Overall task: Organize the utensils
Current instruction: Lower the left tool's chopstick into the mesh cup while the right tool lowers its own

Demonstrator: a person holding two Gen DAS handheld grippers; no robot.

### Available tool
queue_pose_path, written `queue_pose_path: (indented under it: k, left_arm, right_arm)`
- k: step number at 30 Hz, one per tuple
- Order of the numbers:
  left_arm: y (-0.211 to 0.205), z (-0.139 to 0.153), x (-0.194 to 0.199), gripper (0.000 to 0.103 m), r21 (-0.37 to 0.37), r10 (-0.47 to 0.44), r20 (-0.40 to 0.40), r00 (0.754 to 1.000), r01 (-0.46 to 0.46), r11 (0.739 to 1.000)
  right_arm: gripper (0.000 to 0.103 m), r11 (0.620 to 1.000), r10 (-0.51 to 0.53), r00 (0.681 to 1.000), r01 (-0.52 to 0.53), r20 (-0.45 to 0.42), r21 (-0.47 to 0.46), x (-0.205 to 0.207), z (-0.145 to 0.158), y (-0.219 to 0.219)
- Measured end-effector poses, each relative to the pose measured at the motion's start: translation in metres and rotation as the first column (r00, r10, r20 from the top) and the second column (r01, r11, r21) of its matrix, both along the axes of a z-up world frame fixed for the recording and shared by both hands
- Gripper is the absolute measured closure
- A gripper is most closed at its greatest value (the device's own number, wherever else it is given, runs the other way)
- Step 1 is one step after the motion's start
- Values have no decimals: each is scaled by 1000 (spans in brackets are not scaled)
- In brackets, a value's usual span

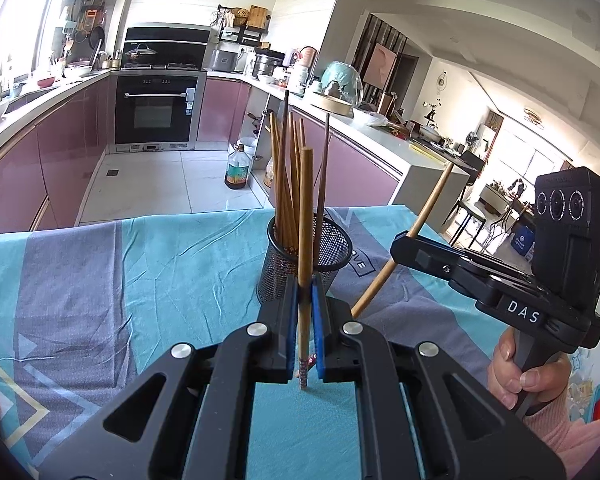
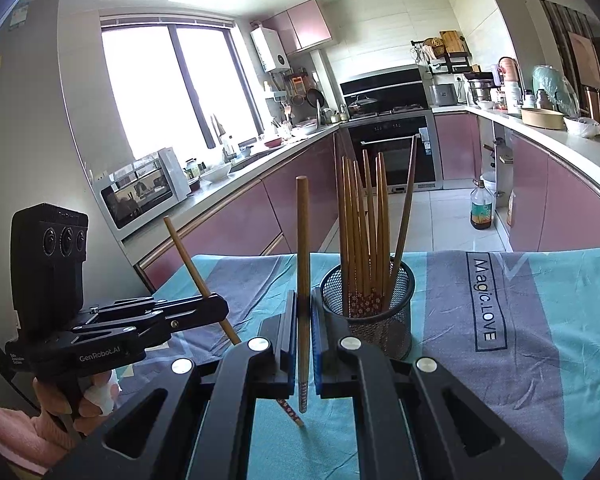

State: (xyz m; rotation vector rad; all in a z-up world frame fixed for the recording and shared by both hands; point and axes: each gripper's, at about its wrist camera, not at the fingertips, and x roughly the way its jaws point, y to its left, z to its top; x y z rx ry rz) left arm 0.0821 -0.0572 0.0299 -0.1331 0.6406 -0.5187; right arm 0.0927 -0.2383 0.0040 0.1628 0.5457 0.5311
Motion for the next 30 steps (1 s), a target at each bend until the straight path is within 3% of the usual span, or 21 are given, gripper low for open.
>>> queue_pose_path:
  k: [30]
  left_arm:
    - [2,29,9,96,-15,-16,71,997,17,1000]
  right_arm:
    - [98,1000,-24,995,25,93,-2,1,31,-14]
